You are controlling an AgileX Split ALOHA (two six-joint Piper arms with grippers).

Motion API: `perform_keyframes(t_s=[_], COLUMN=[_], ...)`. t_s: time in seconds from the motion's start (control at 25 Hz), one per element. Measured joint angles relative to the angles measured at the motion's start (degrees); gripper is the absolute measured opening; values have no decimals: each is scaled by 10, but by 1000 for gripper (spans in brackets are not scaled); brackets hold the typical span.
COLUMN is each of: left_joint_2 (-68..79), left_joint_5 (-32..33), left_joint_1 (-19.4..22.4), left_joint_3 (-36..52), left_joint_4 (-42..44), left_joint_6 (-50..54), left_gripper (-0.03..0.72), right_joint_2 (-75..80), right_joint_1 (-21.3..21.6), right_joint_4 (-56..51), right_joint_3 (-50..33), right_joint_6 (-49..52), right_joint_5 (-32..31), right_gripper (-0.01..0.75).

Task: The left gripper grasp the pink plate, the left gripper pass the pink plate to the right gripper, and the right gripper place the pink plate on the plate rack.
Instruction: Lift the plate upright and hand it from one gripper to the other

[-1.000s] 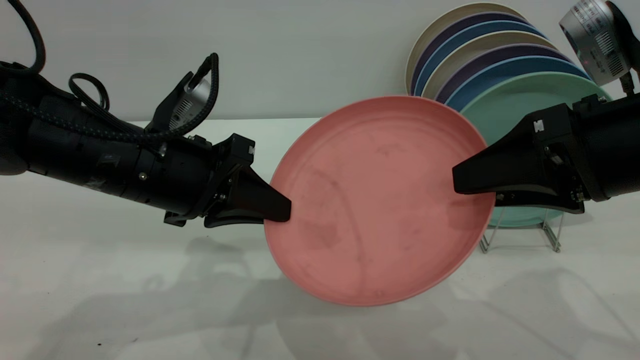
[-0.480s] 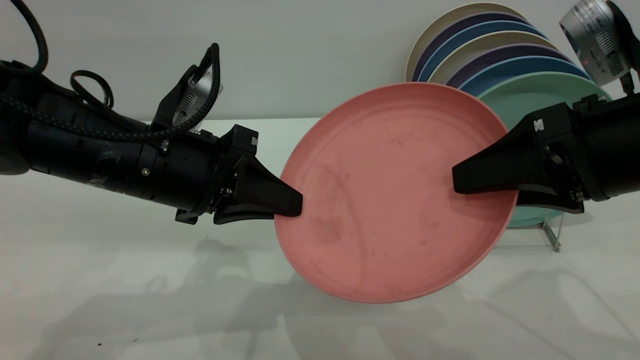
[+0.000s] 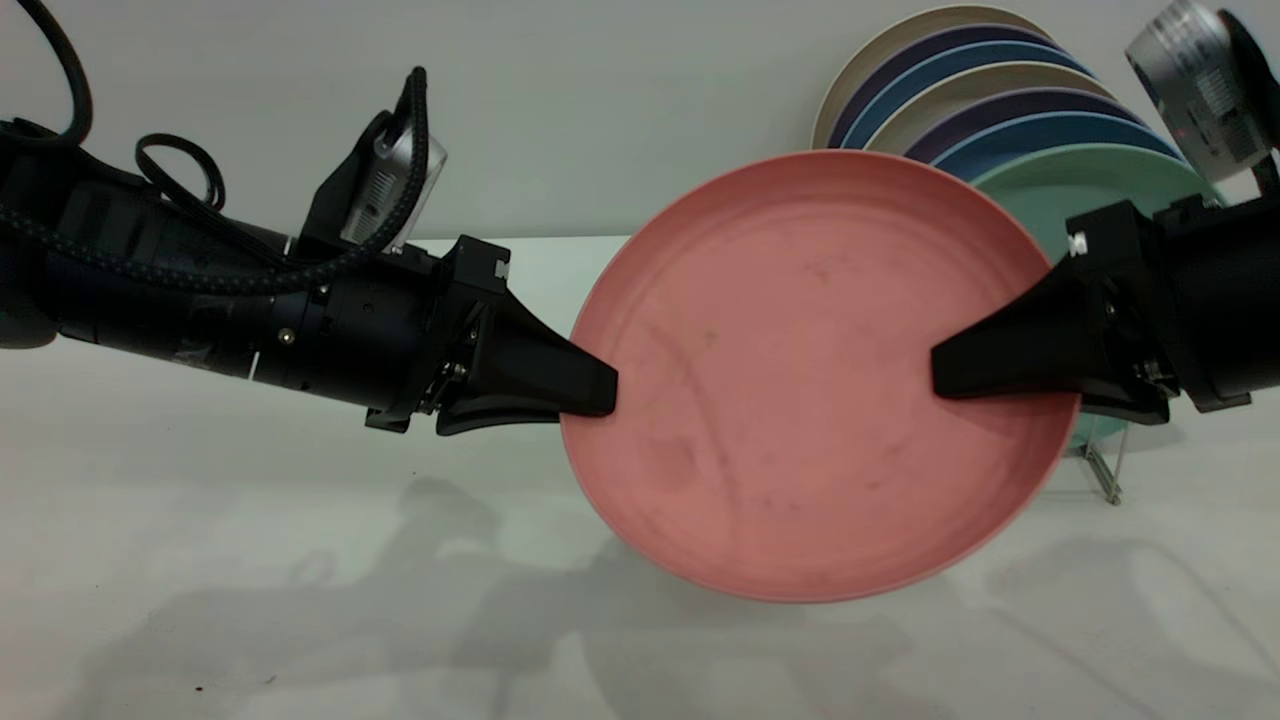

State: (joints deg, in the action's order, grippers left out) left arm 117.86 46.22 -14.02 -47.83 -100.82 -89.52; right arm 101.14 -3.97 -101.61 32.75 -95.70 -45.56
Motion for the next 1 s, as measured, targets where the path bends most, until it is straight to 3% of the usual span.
perform_keyframes(t_s=[0.2, 0.36, 0.72, 0.84, 1.0], left_joint_2=[0, 0, 0, 0, 0], left_joint_5=[17, 33, 73, 65, 36], left_joint_1=[5, 7, 22, 37, 68], left_joint_3=[0, 0, 0, -1, -1], left_joint_4=[1, 4, 26, 65, 129], left_joint_6=[-7, -8, -7, 12, 50], left_gripper=[54, 114, 443, 529, 573], right_joint_2=[0, 0, 0, 0, 0], right_joint_1=[0, 0, 0, 0, 0], right_joint_4=[0, -3, -1, -1, 0], right_joint_3=[0, 0, 0, 0, 0], right_joint_6=[1, -7, -13, -13, -16], right_joint_5=[2, 6, -3, -3, 24], right_gripper=[90, 90, 90, 90, 90])
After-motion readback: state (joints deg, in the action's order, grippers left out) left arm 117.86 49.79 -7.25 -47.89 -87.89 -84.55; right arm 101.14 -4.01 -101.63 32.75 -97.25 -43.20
